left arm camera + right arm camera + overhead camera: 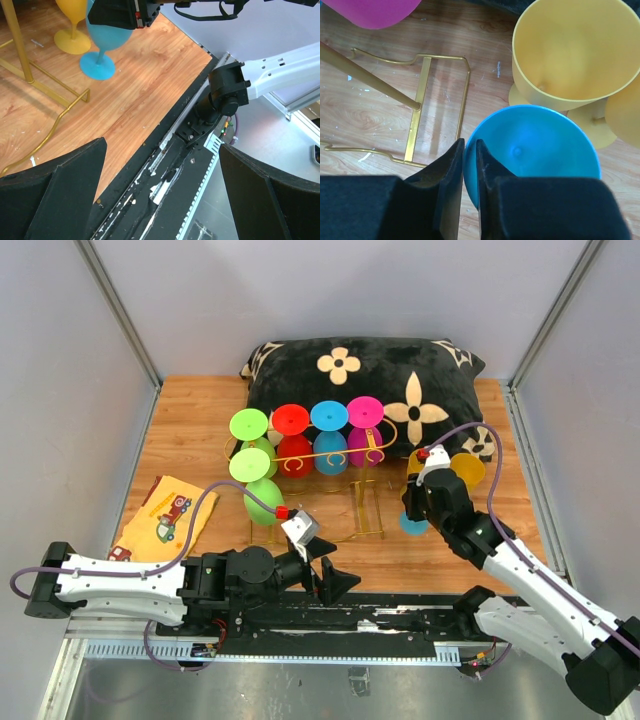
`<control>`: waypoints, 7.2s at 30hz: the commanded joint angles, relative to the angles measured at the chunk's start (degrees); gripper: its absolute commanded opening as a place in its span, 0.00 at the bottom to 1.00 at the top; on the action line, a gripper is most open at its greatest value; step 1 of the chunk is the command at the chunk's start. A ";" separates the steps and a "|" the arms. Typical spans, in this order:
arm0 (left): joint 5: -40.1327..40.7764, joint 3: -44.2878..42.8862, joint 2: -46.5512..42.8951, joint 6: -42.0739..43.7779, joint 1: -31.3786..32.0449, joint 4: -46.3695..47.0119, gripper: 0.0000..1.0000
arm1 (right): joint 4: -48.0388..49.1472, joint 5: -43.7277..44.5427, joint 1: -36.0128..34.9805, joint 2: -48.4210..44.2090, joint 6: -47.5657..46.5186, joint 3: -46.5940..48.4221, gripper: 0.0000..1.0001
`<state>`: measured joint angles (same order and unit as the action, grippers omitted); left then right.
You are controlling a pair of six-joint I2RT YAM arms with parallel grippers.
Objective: Take the wine glass off the wine glass rack
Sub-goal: Place the wine glass at the center of the board, then pick up the wine glass from the wine rack.
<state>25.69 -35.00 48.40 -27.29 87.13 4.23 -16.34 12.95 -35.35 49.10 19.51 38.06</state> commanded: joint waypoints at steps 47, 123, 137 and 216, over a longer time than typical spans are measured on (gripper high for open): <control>10.29 -38.63 -1.77 -1.65 -15.35 -27.49 1.00 | -16.25 -5.23 -0.77 -31.19 12.11 4.66 0.69; 2.45 -24.16 -15.79 -20.01 -45.21 -34.76 0.43 | -18.84 -5.83 -0.77 -29.29 14.09 8.57 0.71; 3.23 -23.76 -15.97 -20.91 -45.21 -37.51 0.49 | -19.21 -5.48 -0.77 -29.26 14.20 8.88 0.71; -2.94 -11.67 -26.48 -40.38 -45.21 -22.27 0.00 | -20.59 -4.70 -0.77 -32.03 15.80 7.76 0.72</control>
<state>23.11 -47.18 22.33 -66.13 42.37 -20.64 -36.97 7.31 -35.35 17.87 34.57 45.50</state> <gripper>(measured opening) 0.021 0.716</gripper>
